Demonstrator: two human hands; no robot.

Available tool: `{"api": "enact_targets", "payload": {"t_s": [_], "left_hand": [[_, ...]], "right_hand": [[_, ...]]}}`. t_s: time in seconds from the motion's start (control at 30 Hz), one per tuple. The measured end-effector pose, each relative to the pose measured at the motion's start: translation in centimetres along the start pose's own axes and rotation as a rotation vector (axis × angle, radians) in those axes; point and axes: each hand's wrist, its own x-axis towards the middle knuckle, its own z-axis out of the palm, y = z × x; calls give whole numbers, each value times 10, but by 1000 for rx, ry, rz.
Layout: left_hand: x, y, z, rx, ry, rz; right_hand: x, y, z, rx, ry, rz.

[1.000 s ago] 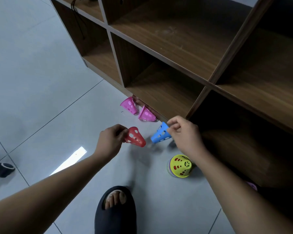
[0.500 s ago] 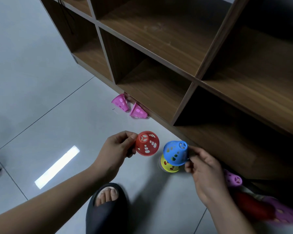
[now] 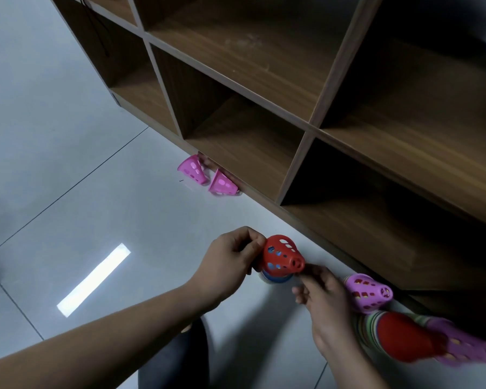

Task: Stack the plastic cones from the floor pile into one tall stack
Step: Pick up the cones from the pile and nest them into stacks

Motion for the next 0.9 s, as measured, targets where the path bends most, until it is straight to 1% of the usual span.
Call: {"api": "enact_targets", "payload": {"t_s": [0.17,0.23,0.37,0.5,0.57,0.67,0.77,0.83,0.9], "left_hand": [[20,-17,-4,98,20,-37],[34,-24,-12,183,46,-36],[72,-34,-40,417,160,28],[110,-38,-70,630,319,138],[124,-38,-81,703,362,141],[138,-38,-91,790,295,78],[139,-40,-92,767,189,33],[134,-44,-91,758,198,26],[124,-46,-88,720,247,38]], "right_hand": [[-5,12,-5,-4,7,49],[-6,16,-8,-9,8,59],[-11,21,-11,-57,-8,50],[-12,25,-12,-105,-37,29],[-11,25,-10,-116,-42,21],[-10,24,-5,-126,-47,16],[-9,23,-3,-121,-40,3],[-8,23,-3,-121,-42,-1],[-8,25,-4,-119,-44,3]]}}
